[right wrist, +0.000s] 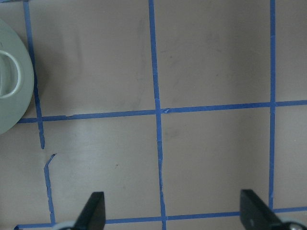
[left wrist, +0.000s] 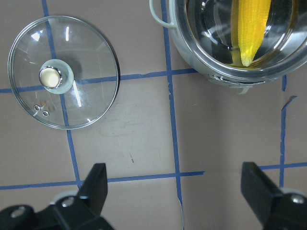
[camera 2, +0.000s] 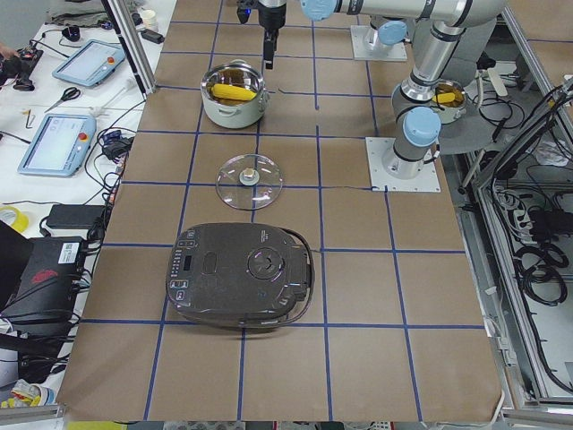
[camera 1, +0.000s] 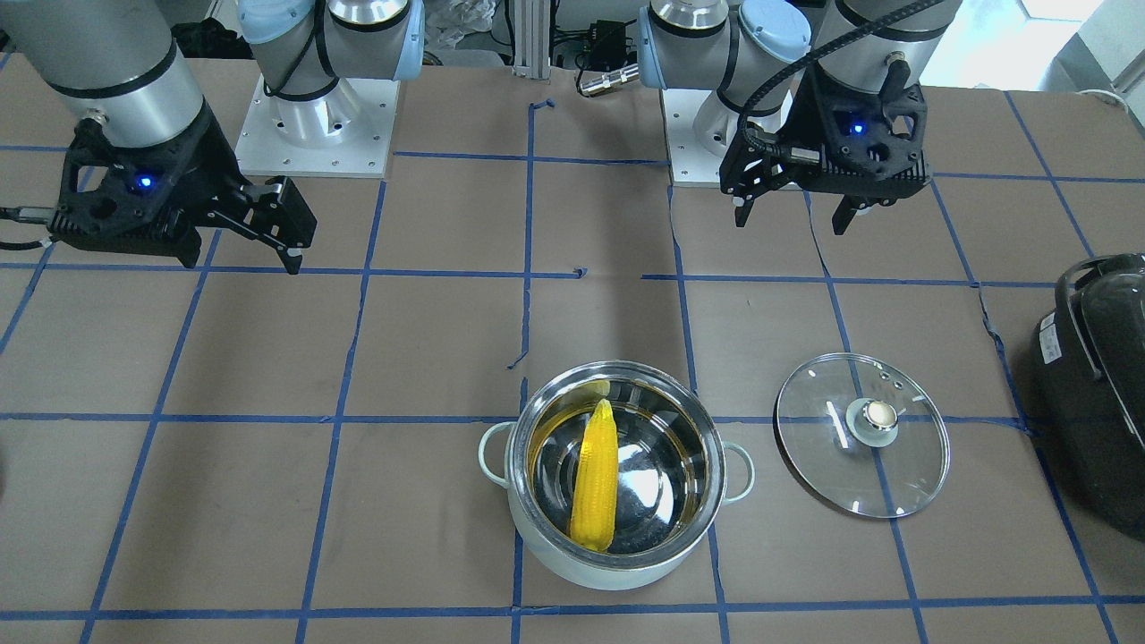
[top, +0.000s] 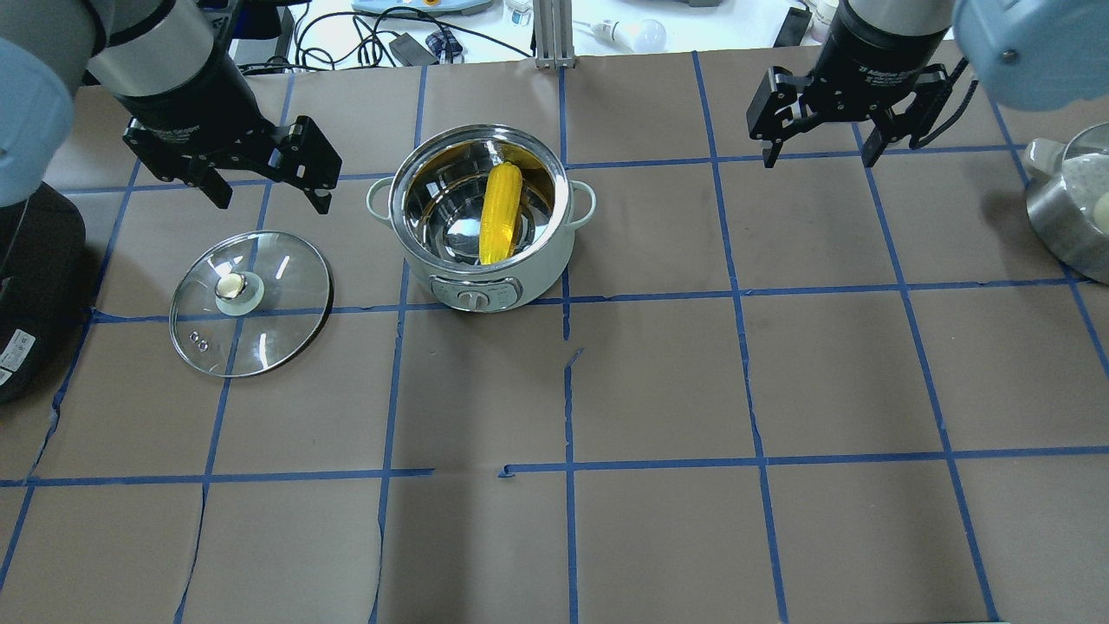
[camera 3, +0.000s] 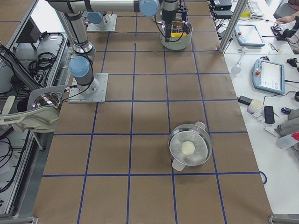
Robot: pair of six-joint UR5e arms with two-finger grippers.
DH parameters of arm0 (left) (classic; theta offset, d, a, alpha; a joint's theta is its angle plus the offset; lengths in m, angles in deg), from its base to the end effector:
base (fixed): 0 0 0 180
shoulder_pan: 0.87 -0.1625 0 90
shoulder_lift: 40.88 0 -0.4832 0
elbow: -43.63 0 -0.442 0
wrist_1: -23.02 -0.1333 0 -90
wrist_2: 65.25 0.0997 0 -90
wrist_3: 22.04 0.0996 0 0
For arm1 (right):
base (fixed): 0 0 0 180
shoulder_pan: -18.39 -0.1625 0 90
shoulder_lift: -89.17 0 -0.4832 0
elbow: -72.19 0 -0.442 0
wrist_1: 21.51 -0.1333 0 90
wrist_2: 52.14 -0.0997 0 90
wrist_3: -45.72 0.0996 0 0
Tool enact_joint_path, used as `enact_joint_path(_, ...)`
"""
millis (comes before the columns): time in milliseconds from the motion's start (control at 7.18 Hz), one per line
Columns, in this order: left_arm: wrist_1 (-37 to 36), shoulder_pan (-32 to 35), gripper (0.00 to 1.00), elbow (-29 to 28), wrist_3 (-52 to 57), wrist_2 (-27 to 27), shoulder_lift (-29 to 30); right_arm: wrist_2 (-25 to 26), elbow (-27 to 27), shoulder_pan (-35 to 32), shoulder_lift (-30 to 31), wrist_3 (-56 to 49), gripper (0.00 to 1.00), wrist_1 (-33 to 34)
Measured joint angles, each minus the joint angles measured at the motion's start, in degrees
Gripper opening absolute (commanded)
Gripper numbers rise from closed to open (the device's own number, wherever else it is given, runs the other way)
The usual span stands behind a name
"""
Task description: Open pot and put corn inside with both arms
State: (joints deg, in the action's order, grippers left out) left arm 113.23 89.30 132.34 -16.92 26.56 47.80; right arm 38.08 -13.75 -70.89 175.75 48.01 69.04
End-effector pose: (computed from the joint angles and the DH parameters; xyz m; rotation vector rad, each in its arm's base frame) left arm -0.1317 -0.5338 0.5704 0.1424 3.1043 -0.0629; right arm 0.1257 -0.5742 0.5523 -0.0825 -3.1368 0.0327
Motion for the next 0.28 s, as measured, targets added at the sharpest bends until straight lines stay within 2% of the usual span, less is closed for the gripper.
enact_joint_path(278,-0.25,-0.02,1.00,-0.03,0.29,-0.08,-0.06,0.12,-0.08,-0.17,1.00,0.04,1.00,-2.57)
